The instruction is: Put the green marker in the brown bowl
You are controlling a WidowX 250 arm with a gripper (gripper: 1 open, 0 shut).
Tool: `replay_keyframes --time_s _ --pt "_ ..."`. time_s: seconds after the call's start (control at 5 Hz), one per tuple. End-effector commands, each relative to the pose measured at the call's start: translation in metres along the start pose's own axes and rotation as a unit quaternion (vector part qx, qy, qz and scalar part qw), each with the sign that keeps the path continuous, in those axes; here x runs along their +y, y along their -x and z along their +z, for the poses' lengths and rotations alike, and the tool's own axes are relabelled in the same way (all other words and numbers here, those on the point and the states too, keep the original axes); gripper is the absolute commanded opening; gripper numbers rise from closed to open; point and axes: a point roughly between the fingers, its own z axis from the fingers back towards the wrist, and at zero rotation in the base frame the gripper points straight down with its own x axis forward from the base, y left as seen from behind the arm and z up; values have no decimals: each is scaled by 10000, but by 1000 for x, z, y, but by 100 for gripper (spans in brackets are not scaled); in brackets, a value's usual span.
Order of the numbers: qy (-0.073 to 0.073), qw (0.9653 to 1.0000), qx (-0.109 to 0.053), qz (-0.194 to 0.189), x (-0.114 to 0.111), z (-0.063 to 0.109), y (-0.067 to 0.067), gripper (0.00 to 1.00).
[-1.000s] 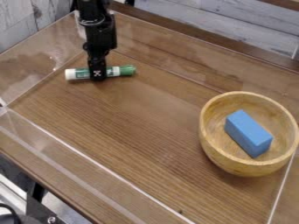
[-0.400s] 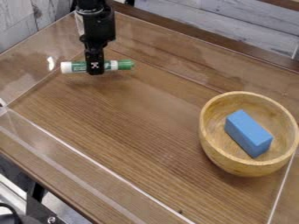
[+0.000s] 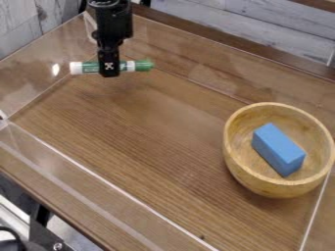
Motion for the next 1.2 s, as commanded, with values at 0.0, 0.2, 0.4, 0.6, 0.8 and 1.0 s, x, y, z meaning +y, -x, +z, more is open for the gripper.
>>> replay_keyframes --time_s 0.0,0.2,0.4,0.6,0.8,1.0 --pt "-436 9989 -132 -91 1 29 -7 0" --pt "-464 9987 -137 -154 -2 29 -10 0" --pt "-504 9984 -149 -214 -6 29 -12 0" --pt "-526 9979 -176 -321 -18 37 -24 0" --pt "-550 9974 -188 -423 -31 45 -39 0" --pt "-583 9970 -197 -467 -43 56 -49 0"
